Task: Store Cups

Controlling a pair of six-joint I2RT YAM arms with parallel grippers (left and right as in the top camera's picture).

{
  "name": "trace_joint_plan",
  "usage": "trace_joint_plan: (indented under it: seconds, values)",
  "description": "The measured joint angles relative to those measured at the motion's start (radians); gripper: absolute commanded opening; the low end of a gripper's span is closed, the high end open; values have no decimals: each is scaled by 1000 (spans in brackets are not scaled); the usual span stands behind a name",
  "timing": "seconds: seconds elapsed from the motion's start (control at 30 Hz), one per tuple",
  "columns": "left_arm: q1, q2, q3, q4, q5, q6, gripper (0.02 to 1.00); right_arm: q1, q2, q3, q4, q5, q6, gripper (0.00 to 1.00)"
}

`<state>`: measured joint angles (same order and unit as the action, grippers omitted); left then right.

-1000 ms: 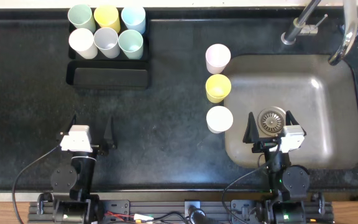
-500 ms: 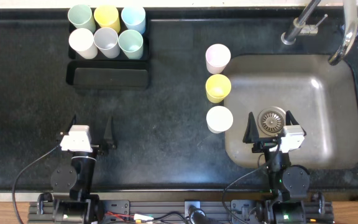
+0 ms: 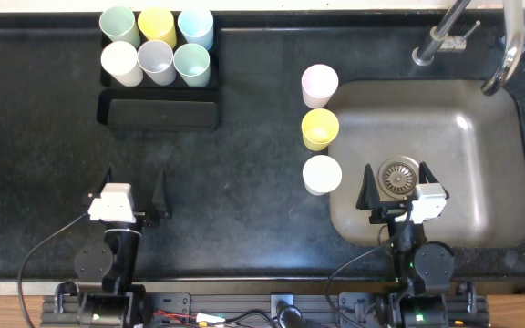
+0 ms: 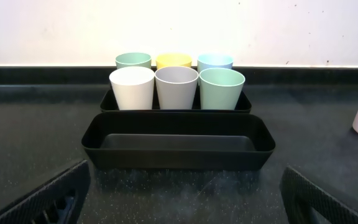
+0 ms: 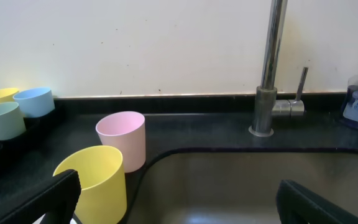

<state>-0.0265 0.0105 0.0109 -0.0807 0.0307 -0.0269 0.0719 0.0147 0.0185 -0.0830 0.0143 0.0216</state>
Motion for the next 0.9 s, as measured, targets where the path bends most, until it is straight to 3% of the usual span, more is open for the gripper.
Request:
trace_joint_plan:
  seconds: [0.47, 0.6, 0.73, 0.9]
  values:
    - [0, 12, 9, -14, 9, 0, 998, 0, 0, 0, 0, 0, 0, 996]
    - [0, 185, 130, -85, 53, 0, 998, 0, 0, 0, 0, 0, 0, 998]
    - [0, 578, 499, -201, 166, 0, 998, 0, -1, 0, -2, 0, 0, 998]
    - [-34, 1158, 1256, -618, 317, -27, 998, 0, -3, 0, 0, 0, 0, 996]
